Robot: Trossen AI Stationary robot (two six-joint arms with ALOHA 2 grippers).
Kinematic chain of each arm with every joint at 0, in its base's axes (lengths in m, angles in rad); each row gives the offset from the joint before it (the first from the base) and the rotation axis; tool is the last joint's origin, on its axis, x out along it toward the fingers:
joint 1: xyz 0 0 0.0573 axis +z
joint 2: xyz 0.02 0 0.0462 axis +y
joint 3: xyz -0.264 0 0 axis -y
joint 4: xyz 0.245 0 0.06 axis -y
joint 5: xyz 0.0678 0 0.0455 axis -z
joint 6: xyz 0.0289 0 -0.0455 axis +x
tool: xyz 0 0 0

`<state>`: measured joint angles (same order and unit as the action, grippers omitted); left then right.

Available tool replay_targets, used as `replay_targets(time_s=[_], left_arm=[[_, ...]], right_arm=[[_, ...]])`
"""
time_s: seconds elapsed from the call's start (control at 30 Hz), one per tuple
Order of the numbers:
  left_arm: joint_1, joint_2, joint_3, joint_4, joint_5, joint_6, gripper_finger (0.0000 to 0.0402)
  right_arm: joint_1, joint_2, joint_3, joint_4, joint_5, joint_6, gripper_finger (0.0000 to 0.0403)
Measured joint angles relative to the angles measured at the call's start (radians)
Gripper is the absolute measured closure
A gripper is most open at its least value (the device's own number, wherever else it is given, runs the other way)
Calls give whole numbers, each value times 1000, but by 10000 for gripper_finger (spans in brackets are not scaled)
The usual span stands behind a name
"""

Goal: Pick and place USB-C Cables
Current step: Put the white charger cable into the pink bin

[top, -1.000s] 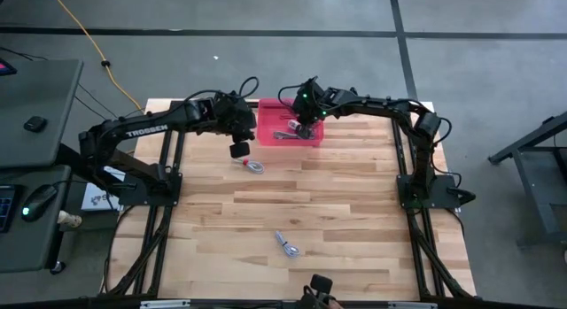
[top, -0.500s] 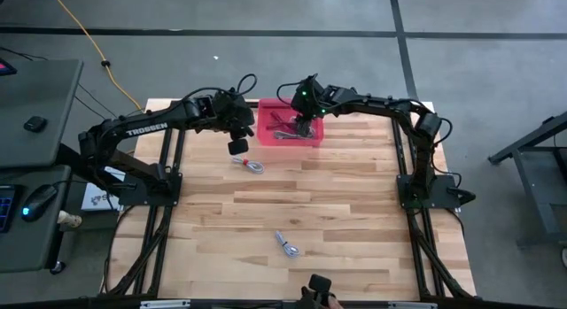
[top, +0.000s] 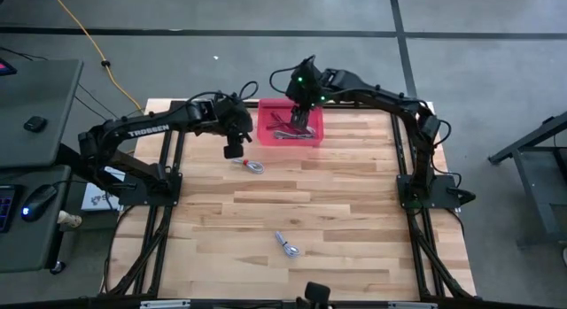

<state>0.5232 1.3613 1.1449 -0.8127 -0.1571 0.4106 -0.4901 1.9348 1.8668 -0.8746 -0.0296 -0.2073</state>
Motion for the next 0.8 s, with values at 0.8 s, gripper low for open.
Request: replay_targets(time_s=[0.8], left_arm=[[-23,152,-149,14,91,276,253]], right_arm=[[2,-1,226,-271,105,0,233]])
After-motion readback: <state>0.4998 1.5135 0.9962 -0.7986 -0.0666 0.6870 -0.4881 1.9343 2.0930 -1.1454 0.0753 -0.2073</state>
